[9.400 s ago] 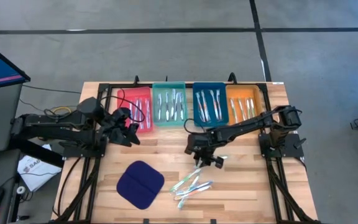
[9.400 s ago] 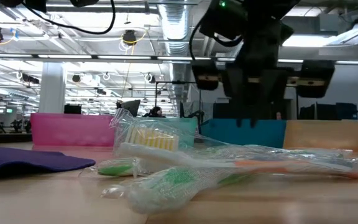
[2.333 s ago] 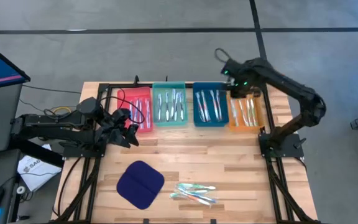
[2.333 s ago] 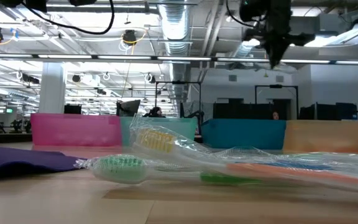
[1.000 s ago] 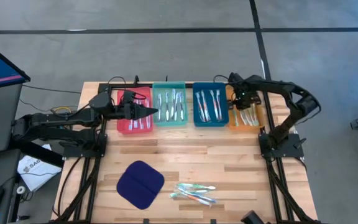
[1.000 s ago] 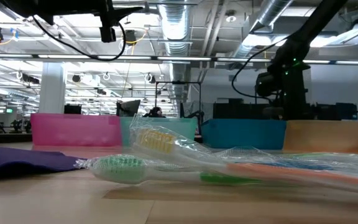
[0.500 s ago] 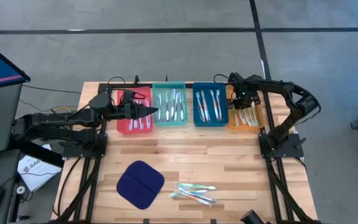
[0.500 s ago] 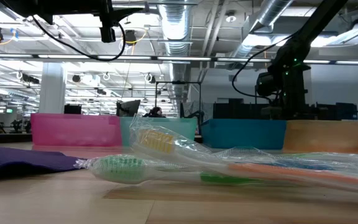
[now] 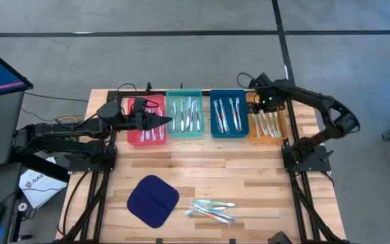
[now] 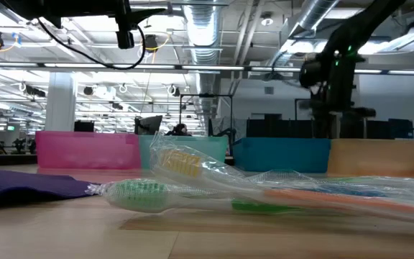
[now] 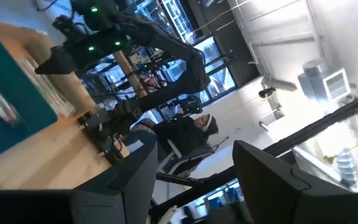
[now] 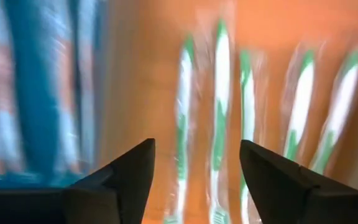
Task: Pick & Place Toothbrushes
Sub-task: Put the green toothbrush into the orange bin
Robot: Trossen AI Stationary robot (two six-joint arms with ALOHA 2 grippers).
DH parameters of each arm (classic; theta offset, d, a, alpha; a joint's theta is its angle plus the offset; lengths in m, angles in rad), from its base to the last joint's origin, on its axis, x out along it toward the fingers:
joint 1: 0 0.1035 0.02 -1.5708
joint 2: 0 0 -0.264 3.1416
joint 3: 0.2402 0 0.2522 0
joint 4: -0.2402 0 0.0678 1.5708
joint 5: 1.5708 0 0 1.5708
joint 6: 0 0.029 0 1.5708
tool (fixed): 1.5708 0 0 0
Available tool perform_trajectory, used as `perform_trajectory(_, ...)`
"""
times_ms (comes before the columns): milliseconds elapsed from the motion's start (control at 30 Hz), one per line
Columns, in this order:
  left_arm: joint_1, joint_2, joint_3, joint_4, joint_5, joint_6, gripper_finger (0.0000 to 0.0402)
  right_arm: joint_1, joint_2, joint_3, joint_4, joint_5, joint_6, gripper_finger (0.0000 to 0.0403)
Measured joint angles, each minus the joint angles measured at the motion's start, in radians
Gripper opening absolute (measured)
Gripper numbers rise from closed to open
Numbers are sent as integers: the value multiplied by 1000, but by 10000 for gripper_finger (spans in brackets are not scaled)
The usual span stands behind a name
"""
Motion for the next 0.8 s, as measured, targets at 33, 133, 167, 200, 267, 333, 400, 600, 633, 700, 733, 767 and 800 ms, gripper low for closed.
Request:
perform_trajectory(33, 0, 0, 0, 1, 15, 25, 204, 0, -27, 11, 0, -4, 0, 229)
perform_trajectory(133, 0, 0, 0, 4, 101, 91, 204, 6, -109, 51, 4, -36, 6, 226)
perform_trajectory(167, 0, 0, 0, 4, 131, 105, 204, 14, -137, 64, 4, -45, 15, 225)
perform_trajectory(200, -1, 0, 0, 4, 160, 120, 204, 25, -164, 76, 5, -49, 29, 223)
perform_trajectory(267, -14, 0, 0, 3, 218, 153, 204, 59, -226, 95, 16, -53, 75, 219)
perform_trajectory(333, -34, 0, 0, 3, 270, 179, 204, 104, -293, 100, 47, -65, 139, 214)
perform_trajectory(400, -57, 0, 0, 3, 319, 190, 204, 161, -358, 100, 80, -76, 214, 209)
perform_trajectory(600, -173, 0, 0, 0, 357, 205, 204, 423, -519, 100, 121, -68, 421, 190)
perform_trajectory(633, -196, 0, 0, 0, 357, 205, 204, 478, -535, 100, 121, -54, 474, 186)
perform_trajectory(700, -243, 0, 0, 0, 355, 205, 204, 598, -553, 100, 125, -6, 579, 179)
perform_trajectory(733, -268, 0, 0, -1, 351, 203, 204, 659, -556, 100, 134, 30, 632, 176)
perform_trajectory(767, -294, 0, 0, -1, 345, 201, 204, 725, -555, 100, 144, 67, 680, 172)
perform_trajectory(800, -321, 0, 0, -1, 339, 200, 204, 787, -550, 100, 155, 107, 721, 169)
